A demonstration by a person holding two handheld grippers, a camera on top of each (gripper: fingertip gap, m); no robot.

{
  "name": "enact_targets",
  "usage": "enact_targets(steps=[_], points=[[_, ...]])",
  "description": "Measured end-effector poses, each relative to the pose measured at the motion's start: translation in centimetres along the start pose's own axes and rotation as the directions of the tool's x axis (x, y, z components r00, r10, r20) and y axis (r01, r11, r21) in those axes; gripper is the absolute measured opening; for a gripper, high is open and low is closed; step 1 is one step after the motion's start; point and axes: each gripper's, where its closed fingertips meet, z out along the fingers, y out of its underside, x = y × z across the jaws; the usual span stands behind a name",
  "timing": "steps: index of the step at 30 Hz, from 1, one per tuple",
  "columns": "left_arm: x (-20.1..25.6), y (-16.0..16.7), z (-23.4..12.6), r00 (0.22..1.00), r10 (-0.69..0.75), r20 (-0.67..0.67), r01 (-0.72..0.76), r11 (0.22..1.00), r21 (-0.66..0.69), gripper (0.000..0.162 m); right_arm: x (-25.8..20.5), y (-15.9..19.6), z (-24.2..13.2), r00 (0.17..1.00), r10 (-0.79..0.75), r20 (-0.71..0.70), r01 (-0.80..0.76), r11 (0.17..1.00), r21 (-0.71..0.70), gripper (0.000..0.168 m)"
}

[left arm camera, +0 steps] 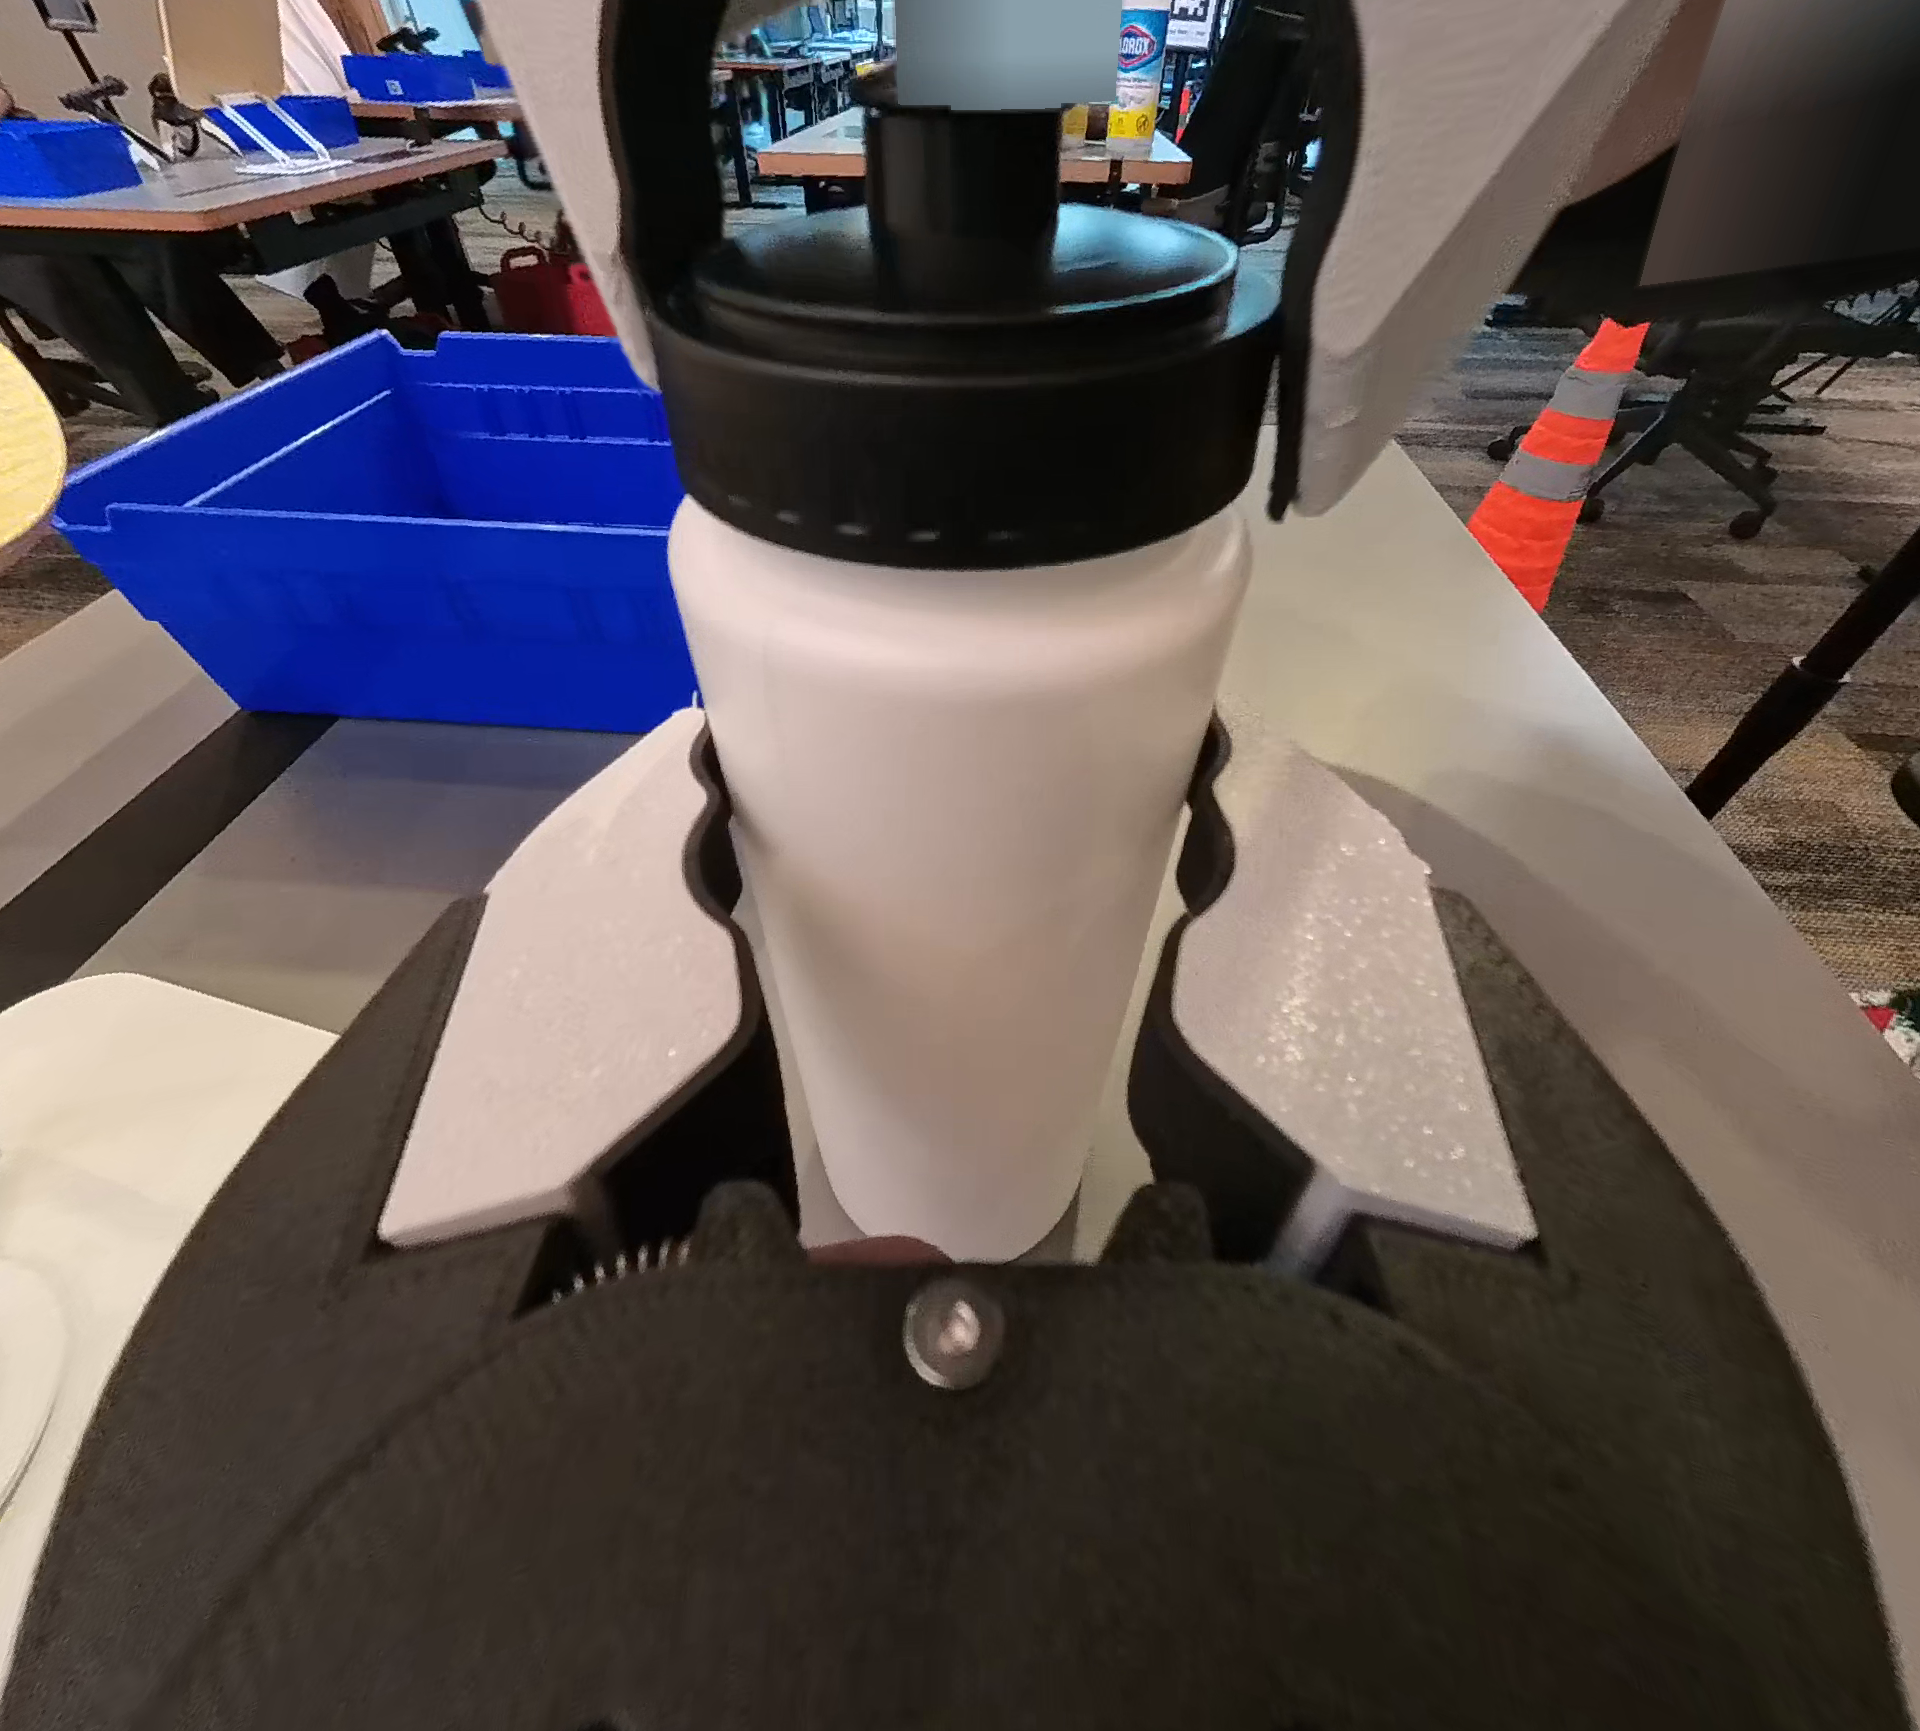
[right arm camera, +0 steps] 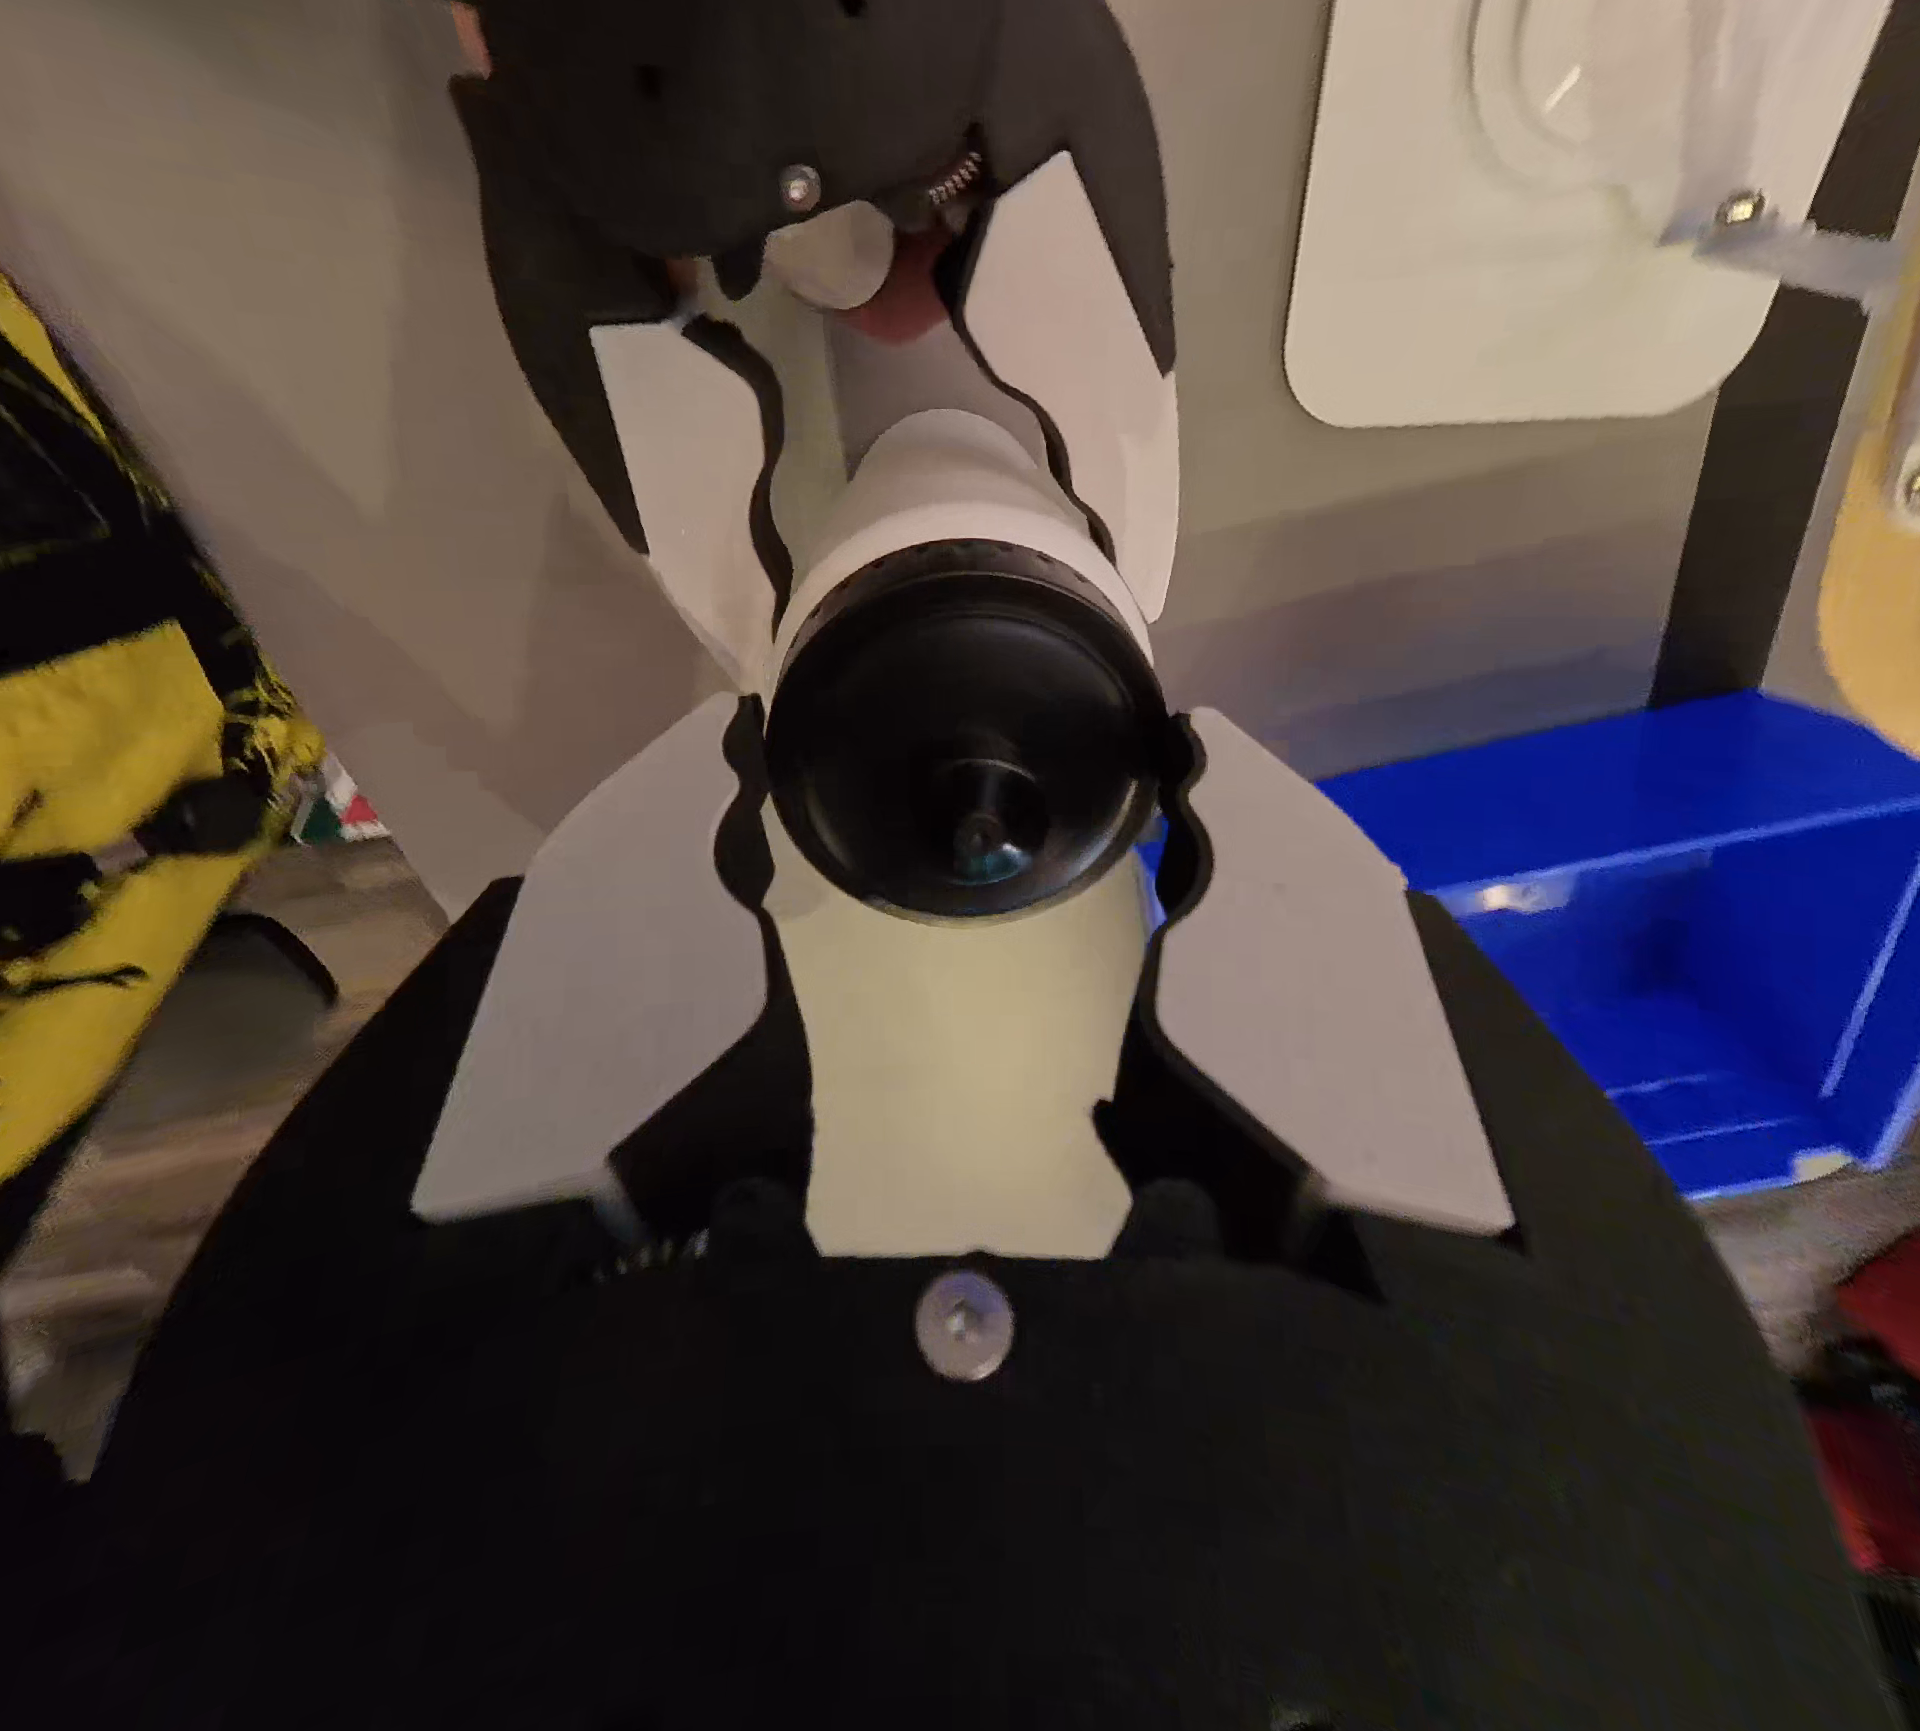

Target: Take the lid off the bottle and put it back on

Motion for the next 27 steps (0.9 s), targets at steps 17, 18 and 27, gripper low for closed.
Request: enact_targets(steps=[17, 18, 27], points=[[0.1, 0.0, 0.1, 1.000, -0.001, -0.004, 0.001, 1.000, 0.004, 0.084, -0.2, 0.5, -0.2, 0.991, -0.080, 0.104, 0.080, 0.997, 0.012, 0.073], [0.1, -0.1, 0.1, 1.000, -0.006, -0.003, 0.006, 1.000, 0.005, 0.084, -0.1, 0.4, -0.2, 0.994, 0.008, 0.106, -0.010, 1.000, 0.017, 0.073], [0.2, -0.1, 0.2, 1.000, 0.002, -0.008, -0.002, 1.000, 0.003, 0.084, 0.3, 0.8, -0.3, 0.986, -0.168, -0.018, 0.168, 0.986, 0.003, 0.093]])
